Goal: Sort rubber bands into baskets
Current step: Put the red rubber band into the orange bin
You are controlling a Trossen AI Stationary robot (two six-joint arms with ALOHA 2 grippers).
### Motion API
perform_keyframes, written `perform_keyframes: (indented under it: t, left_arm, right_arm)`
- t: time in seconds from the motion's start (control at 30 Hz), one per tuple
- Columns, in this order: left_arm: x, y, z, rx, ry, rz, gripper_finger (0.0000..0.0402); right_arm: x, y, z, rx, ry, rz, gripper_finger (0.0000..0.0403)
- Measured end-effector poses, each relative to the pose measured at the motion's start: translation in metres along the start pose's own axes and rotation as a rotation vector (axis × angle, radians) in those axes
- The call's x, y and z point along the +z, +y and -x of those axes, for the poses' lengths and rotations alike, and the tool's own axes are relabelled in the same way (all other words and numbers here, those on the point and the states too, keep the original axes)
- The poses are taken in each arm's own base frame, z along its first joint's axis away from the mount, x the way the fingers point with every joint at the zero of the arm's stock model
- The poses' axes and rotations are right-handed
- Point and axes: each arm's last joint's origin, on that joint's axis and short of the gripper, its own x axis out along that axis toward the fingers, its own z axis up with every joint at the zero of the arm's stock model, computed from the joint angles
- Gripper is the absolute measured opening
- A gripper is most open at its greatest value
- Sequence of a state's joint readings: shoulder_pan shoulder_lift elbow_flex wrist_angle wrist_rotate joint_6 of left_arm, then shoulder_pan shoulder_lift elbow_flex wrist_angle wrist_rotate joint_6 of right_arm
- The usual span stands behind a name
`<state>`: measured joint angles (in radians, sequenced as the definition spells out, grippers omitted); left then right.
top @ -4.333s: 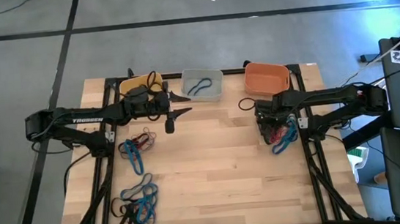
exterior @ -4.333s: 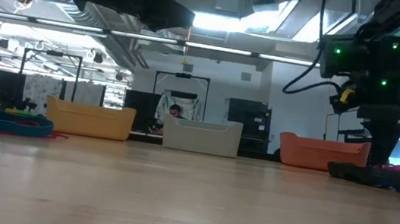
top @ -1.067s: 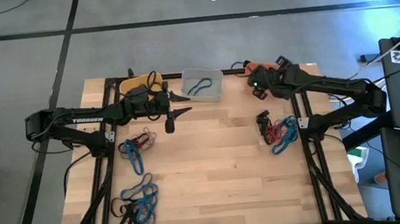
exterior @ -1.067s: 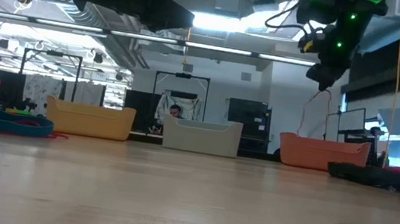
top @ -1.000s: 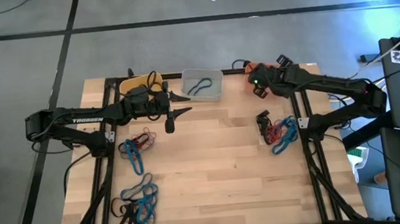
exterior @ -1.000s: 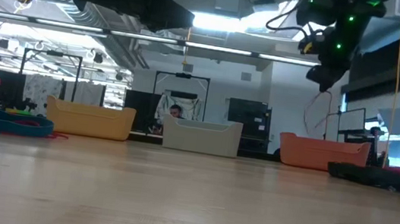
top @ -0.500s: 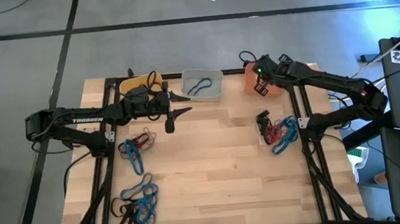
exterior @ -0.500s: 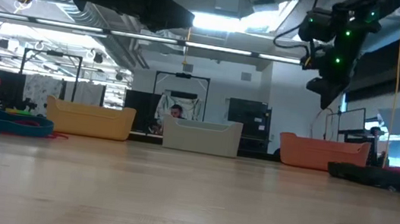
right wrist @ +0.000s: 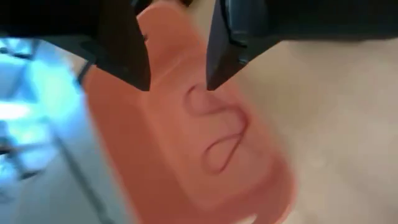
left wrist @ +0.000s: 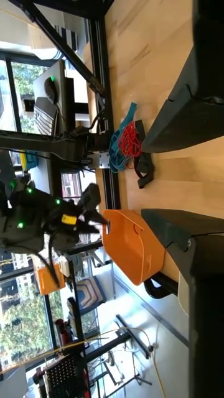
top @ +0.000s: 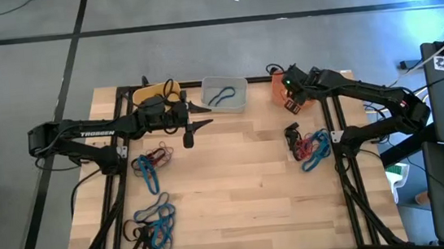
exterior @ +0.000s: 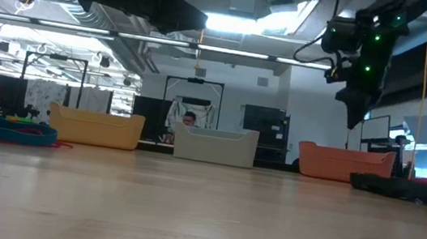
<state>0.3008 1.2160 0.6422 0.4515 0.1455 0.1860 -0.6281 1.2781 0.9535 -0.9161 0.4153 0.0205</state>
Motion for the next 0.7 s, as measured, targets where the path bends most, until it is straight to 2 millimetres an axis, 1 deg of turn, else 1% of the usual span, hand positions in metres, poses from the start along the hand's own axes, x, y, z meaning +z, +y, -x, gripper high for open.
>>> perform_keyframes:
  t: [0.1,0.23,0.43,0.5,0.7]
  left_arm:
    - [0.0,0.0,0.0,0.0,0.0,0.0,0.0155]
    - [0.0,0.0,0.0,0.0,0.0,0.001,0.0155]
    - [0.0,0.0,0.0,0.0,0.0,0.001,0.0155]
    - [0.0,0.0,0.0,0.0,0.0,0.001,0.0155]
    - [0.0,0.0,0.0,0.0,0.0,0.002,0.0155]
  right_arm:
    - [-0.009,0.003,0.0,0.109,0.091,-0.006,0.0162]
    - [-0.018,0.005,0.002,0.194,0.192,-0.047,0.0159]
    - [-0.024,0.009,0.005,0.327,0.275,-0.093,0.0159]
    - [-0.023,0.015,0.007,0.369,0.268,-0.077,0.0159]
    - [-0.026,0.039,0.018,0.401,0.251,-0.005,0.0159]
